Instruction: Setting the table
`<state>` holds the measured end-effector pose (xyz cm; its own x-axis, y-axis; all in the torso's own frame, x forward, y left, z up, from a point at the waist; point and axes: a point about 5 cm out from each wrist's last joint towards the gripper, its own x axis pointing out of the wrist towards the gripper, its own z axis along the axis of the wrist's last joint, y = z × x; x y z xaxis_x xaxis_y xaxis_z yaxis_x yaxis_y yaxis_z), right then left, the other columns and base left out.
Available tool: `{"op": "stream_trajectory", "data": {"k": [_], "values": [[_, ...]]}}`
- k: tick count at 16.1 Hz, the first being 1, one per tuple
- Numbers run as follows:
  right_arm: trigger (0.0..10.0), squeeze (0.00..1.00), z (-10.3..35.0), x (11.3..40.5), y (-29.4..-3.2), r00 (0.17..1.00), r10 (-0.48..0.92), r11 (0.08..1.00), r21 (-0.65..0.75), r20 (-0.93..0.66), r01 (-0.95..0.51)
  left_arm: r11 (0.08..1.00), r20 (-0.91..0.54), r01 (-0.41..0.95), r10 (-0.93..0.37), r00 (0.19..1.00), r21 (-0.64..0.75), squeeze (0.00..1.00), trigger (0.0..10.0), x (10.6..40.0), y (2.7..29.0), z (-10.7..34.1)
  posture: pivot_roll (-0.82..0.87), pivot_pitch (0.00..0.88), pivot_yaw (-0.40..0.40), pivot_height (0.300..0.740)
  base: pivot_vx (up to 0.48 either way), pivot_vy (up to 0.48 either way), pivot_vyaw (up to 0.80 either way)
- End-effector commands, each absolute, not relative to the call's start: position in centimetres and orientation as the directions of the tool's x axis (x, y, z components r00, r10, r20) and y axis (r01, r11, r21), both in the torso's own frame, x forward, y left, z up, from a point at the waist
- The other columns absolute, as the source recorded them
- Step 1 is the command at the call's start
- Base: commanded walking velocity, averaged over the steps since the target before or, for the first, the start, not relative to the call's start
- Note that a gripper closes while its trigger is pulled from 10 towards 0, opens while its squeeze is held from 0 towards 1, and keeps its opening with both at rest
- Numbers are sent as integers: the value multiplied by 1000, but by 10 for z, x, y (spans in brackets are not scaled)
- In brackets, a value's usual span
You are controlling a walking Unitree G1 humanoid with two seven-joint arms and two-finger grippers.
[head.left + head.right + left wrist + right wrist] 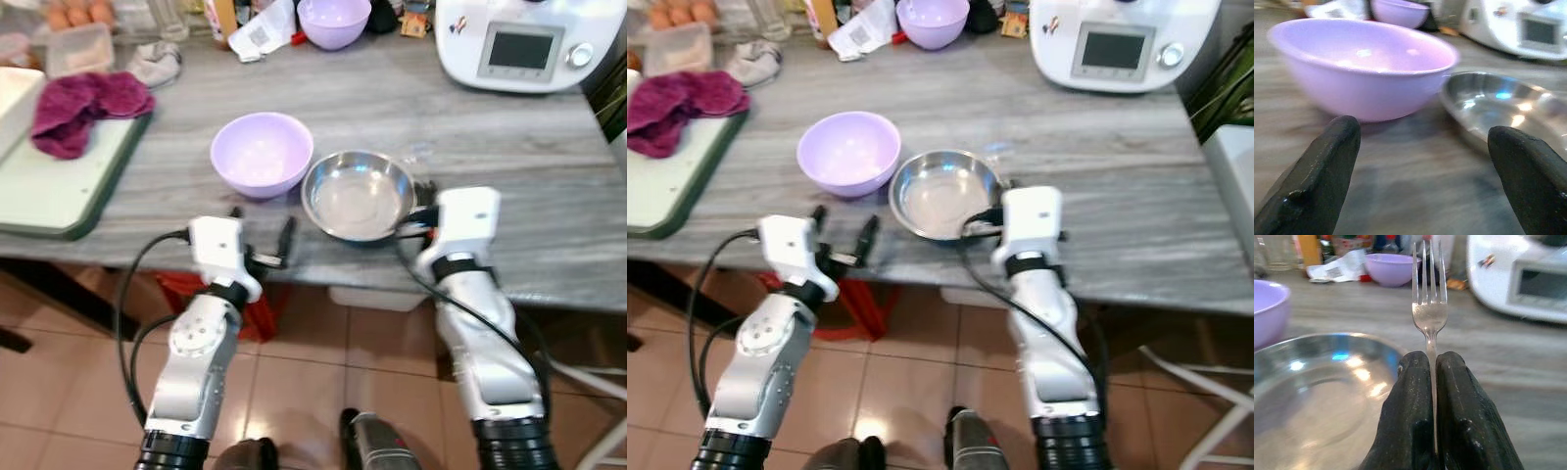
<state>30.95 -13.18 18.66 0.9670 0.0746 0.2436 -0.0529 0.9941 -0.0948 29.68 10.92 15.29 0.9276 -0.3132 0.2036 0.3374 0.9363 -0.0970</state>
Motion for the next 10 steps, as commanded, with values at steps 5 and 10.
{"op": "stream_trajectory", "data": {"k": [5,10], "values": [[10000,0,195,306,-137,960,17,995,-98,281,11,925,190,381,-373,908,-7,0,10000,282,120,155,-144,234,12,740,0,0,0],[10000,0,194,307,-141,962,-1,994,-104,273,30,907,153,422,-416,896,-6,0,10000,270,120,147,-150,238,14,740,0,0,-729]]}}
